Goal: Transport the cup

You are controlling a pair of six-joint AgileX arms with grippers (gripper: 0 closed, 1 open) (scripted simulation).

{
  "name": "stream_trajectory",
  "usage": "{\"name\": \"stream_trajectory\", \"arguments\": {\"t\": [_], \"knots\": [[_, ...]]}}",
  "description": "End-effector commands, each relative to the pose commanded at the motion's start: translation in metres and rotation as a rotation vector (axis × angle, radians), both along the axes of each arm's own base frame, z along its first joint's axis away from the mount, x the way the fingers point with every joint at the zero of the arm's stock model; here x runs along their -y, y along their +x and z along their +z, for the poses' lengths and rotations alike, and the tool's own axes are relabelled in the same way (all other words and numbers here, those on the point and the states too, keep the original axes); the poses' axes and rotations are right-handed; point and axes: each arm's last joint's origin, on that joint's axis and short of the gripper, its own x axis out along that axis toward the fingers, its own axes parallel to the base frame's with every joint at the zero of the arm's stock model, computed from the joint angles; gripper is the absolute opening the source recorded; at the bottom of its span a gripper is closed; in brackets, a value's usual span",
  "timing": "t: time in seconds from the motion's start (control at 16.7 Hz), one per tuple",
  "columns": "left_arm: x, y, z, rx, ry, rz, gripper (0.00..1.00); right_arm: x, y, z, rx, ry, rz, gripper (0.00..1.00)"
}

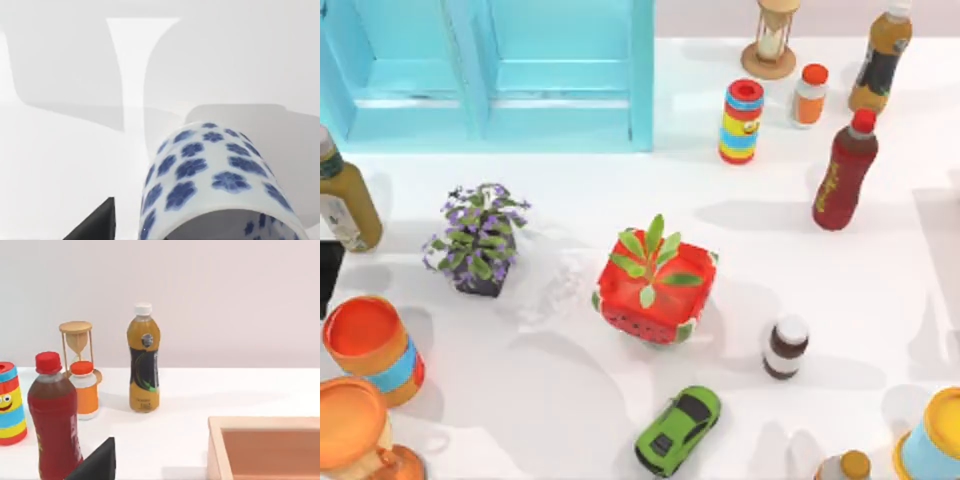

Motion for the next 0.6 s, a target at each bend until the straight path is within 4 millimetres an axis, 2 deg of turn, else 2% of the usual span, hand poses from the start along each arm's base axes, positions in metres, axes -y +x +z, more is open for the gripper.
{"name": "stream_trajectory", "arguments": {"t": [0.3, 0.6], "knots": [[0.0008, -0.0007, -0.0054, -0.004, -0.001, -0.001, 1.0, 0.0, 0.0, 0.0, 0.0, 0.0, 0.0, 1.0], [0.0008, -0.0007, -0.0054, -0.004, -0.001, -0.001, 0.62, 0.0, 0.0, 0.0, 0.0, 0.0, 0.0, 1.0]]}}
